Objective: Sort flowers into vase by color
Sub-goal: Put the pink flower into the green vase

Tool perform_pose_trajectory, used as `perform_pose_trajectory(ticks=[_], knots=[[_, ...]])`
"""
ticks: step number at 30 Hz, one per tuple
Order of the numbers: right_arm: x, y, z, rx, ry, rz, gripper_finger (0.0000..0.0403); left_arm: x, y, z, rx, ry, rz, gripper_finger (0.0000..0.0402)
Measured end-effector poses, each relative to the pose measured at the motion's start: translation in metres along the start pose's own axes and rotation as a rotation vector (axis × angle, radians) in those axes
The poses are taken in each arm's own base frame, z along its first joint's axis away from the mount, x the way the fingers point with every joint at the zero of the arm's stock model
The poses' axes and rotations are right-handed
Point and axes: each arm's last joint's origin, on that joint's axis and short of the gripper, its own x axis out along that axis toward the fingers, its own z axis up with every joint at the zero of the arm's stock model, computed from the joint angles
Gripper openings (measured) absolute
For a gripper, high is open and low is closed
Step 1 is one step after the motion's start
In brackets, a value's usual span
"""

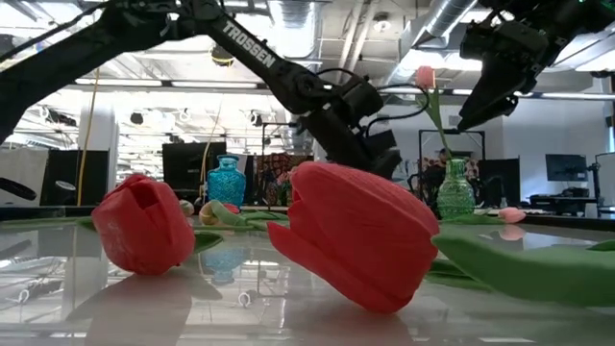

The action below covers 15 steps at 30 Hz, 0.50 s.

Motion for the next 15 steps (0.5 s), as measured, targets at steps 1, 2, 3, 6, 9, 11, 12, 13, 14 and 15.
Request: perform_pose_trajectory(ticks=[1,2,3,6,9,11,12,13,14,15], knots=[[0.000,0.000,0.000,-0.005,-0.001,0.000,0.0255,0.000,0.000,0.002,0.009,-0.018,0.007,0.0184],[0.000,0.000,0.000,-0.007,0.000,0.000,0.0255,0.000,0.000,0.004,0.014,-0.035,0.011,0.0183],[0.000,0.000,0.000,-0.008,0.000,0.000,0.0255,0.000,0.001,0.006,0.017,-0.054,0.023,0.0181],[0.000,0.000,0.000,-0.016,0.000,0.000,0.0255,-0.001,0.005,0.007,-0.035,-0.064,0.048,0.0173],[0.000,-0.001,0.000,-0.035,-0.001,-0.004,0.0255,-0.001,0.013,0.004,-0.170,-0.048,0.002,0.0159],[0.000,-0.001,0.000,-0.038,-0.001,-0.004,0.0255,-0.001,0.019,0.002,-0.221,-0.035,0.008,0.0146],[0.000,-0.001,0.000,-0.039,-0.002,-0.005,0.0255,-0.001,0.021,0.002,-0.234,-0.036,0.007,0.0139],[0.000,-0.002,0.000,-0.042,-0.002,-0.007,0.0255,-0.001,0.023,0.002,-0.250,-0.039,0.006,0.0132],[0.000,-0.002,0.001,-0.049,-0.002,-0.010,0.0255,-0.001,0.023,0.003,-0.264,-0.047,0.005,0.0127],[0.000,-0.003,0.001,-0.054,-0.003,-0.011,0.0255,-0.002,0.024,0.004,-0.281,-0.057,-0.003,0.0122]])
